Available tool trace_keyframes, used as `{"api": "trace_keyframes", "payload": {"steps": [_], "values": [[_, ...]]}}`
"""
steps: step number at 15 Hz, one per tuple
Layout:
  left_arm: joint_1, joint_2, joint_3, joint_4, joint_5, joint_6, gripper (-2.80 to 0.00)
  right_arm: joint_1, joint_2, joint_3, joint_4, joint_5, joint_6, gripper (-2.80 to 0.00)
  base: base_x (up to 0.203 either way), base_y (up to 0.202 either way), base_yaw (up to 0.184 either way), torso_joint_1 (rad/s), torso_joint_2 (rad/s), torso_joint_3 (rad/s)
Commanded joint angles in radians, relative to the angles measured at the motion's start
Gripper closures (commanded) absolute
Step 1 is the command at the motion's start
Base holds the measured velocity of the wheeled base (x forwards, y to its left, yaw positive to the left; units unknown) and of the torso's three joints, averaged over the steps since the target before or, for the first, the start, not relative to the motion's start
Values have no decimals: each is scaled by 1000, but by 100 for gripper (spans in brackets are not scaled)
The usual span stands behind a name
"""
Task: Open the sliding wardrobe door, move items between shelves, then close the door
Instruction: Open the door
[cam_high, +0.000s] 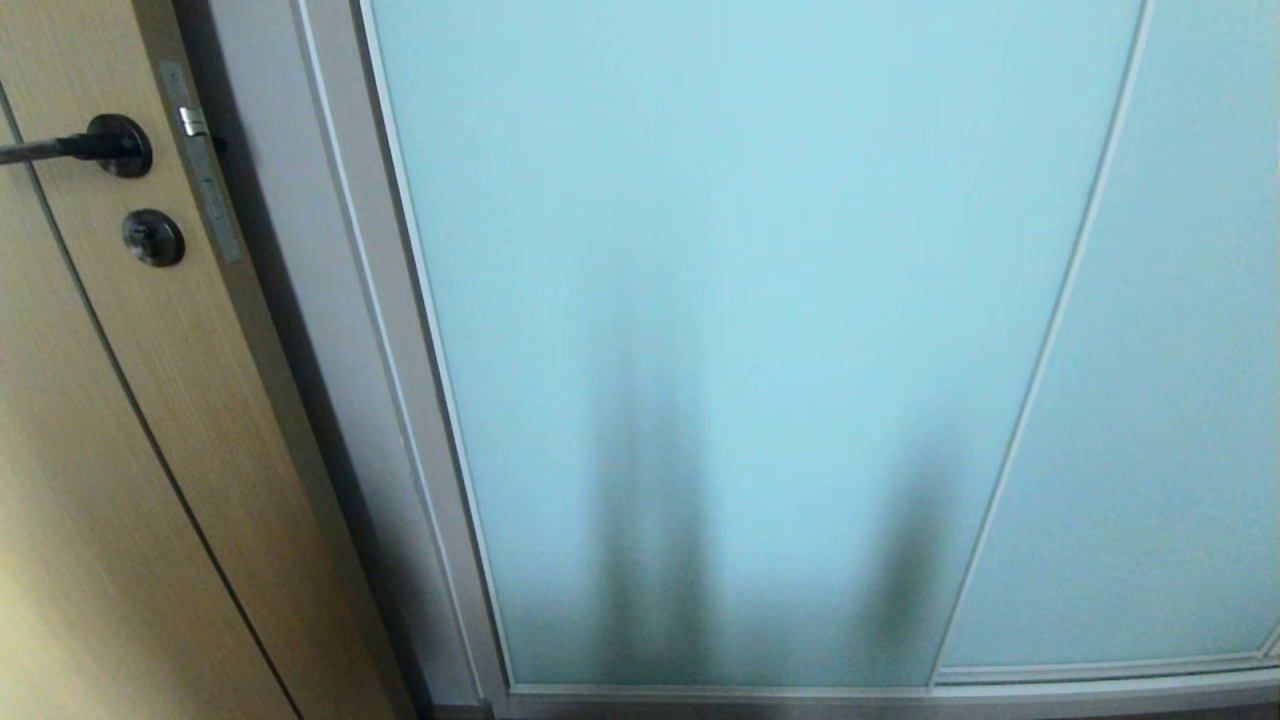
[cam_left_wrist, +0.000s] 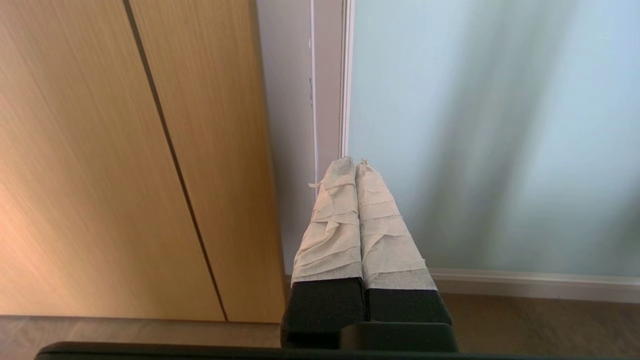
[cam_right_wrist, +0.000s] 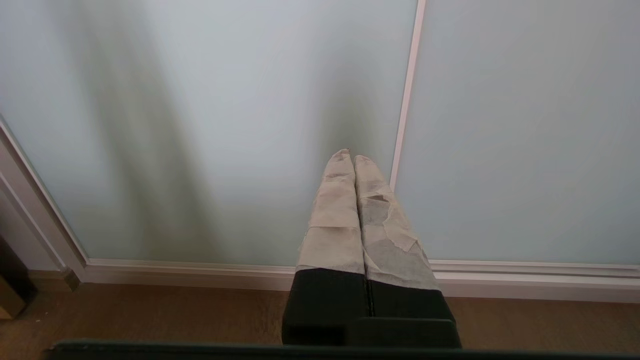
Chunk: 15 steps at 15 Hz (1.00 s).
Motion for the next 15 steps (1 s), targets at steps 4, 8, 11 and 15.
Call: {"api": "trace_keyframes", "payload": {"steps": [4,8,11,15], "values": [[0,16,-115,15,-13,22,0,0,1,0,1,0,0,0,0,0,0,0,0,0],[-2,295,-353,33,-50,29,0,0,1,0,-1,0,0,0,0,0,0,0,0,0],[-2,593,-546,-16,-56,31,0,0,1,0,-1,0,0,0,0,0,0,0,0,0],[-1,964,-724,-175,-23,33,0,0,1,0,-1,0,0,0,0,0,0,0,0,0]]}}
